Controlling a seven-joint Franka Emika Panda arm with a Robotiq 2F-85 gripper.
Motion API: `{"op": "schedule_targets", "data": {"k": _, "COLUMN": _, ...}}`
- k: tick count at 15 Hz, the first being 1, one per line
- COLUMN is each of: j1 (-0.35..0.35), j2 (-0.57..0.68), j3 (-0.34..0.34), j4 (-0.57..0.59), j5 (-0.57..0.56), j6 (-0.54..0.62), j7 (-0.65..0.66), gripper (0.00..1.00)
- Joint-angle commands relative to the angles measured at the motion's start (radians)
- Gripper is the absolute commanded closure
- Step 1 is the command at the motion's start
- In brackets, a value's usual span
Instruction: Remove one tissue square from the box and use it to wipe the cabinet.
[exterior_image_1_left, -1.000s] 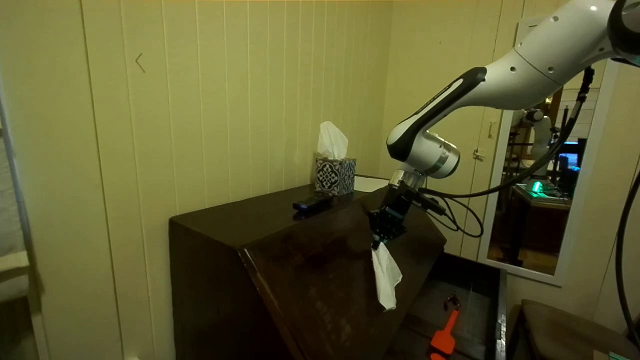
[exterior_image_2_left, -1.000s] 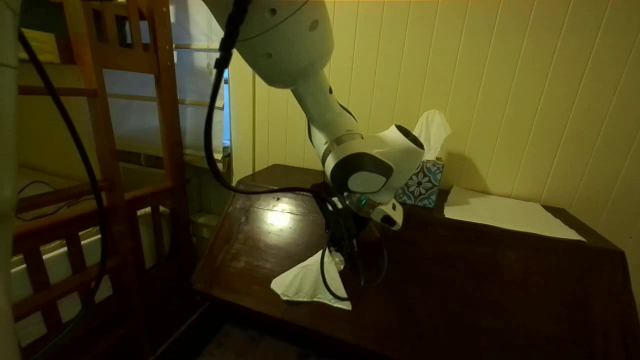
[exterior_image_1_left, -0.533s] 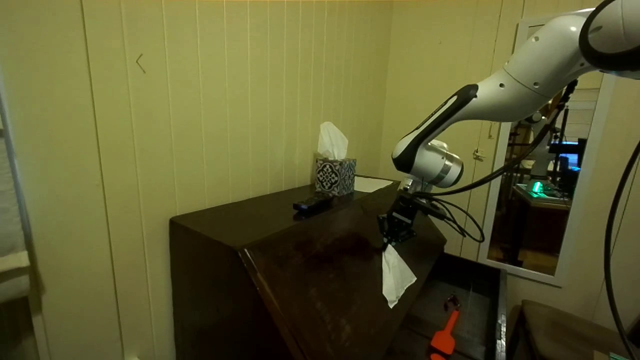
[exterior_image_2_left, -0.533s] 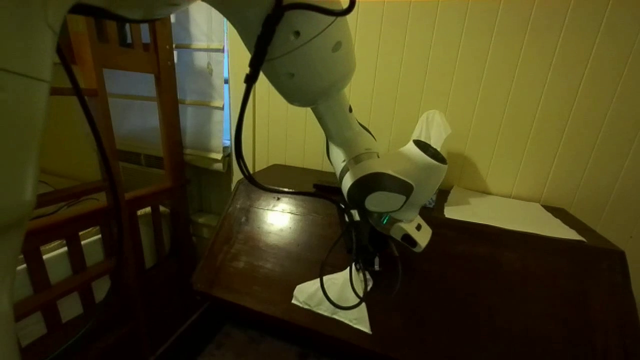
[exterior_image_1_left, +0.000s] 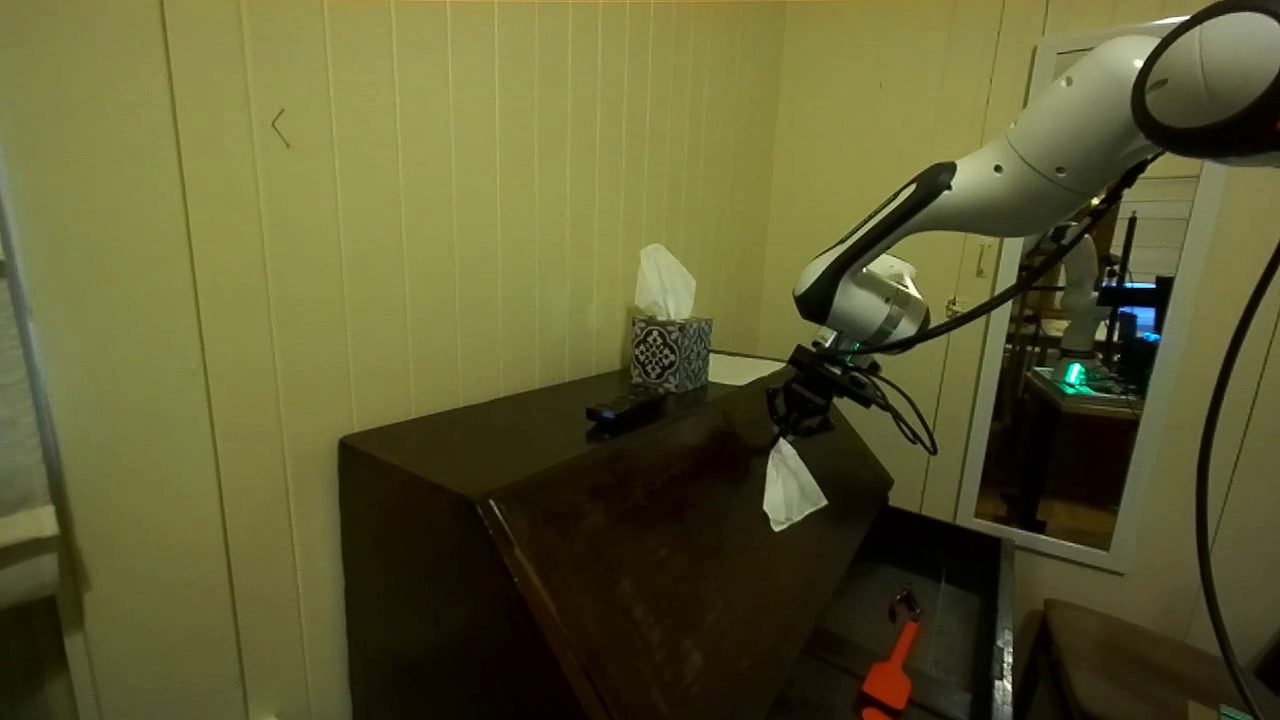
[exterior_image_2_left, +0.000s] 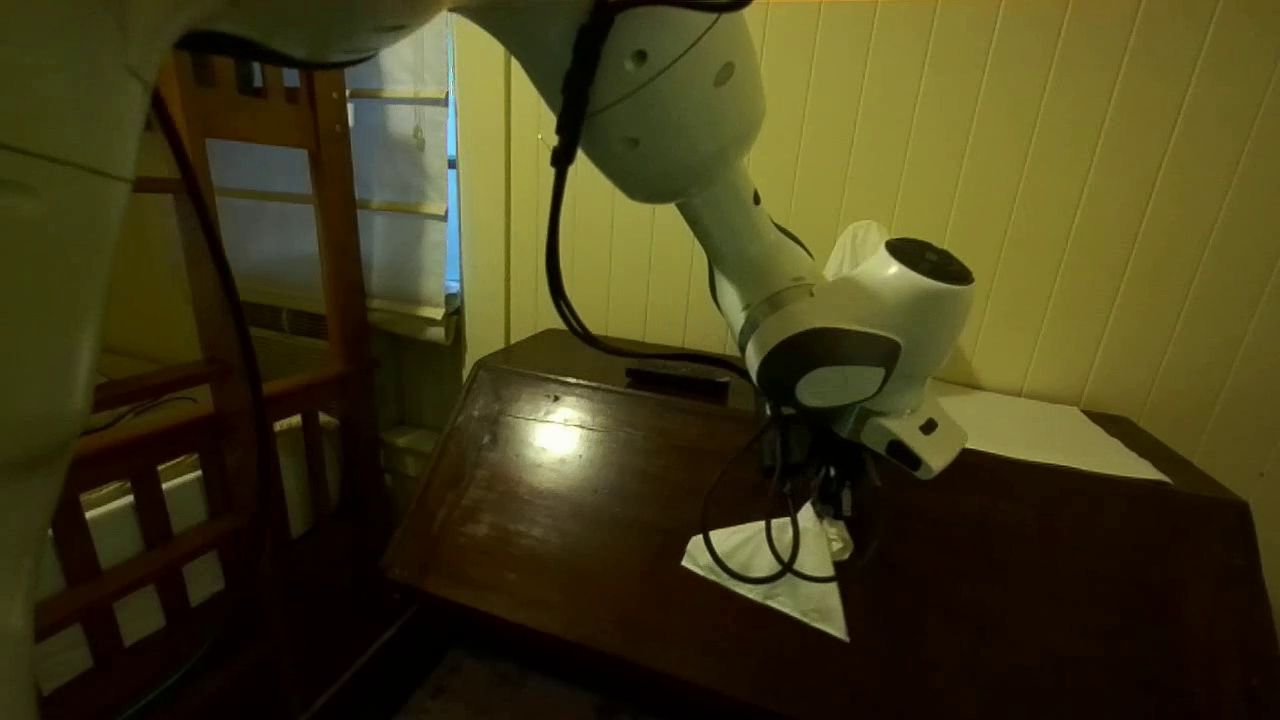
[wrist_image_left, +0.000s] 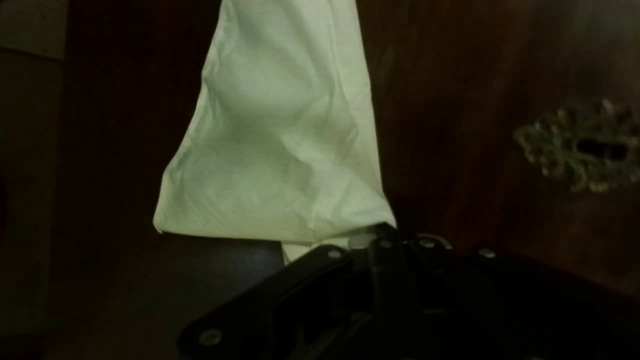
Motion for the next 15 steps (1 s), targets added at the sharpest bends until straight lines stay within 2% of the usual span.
{"op": "schedule_targets", "data": {"k": 1, "j1": -0.043, "j2": 0.049, "j3": 0.001, "j4": 0.122, "j5": 0.039, "j6": 0.006, "j7": 0.032, "gripper": 1.0}}
{"op": "schedule_targets", "data": {"k": 5, "j1": -0.076, "j2": 0.112, "j3": 0.01, "j4": 0.194, "j5": 0.131, "j6": 0.072, "j7": 0.036, "gripper": 1.0}}
{"op": "schedule_targets", "data": {"k": 8, "j1": -0.065, "j2": 0.157, "j3": -0.004, "j4": 0.172, "j5": 0.112, "j6": 0.122, "j7": 0.066, "gripper": 1.0}}
{"op": "schedule_targets", "data": {"k": 15, "j1": -0.064, "j2": 0.106, "j3": 0.011, "j4": 0.08, "j5": 0.093, "j6": 0.025, "j7": 0.054, "gripper": 1.0}}
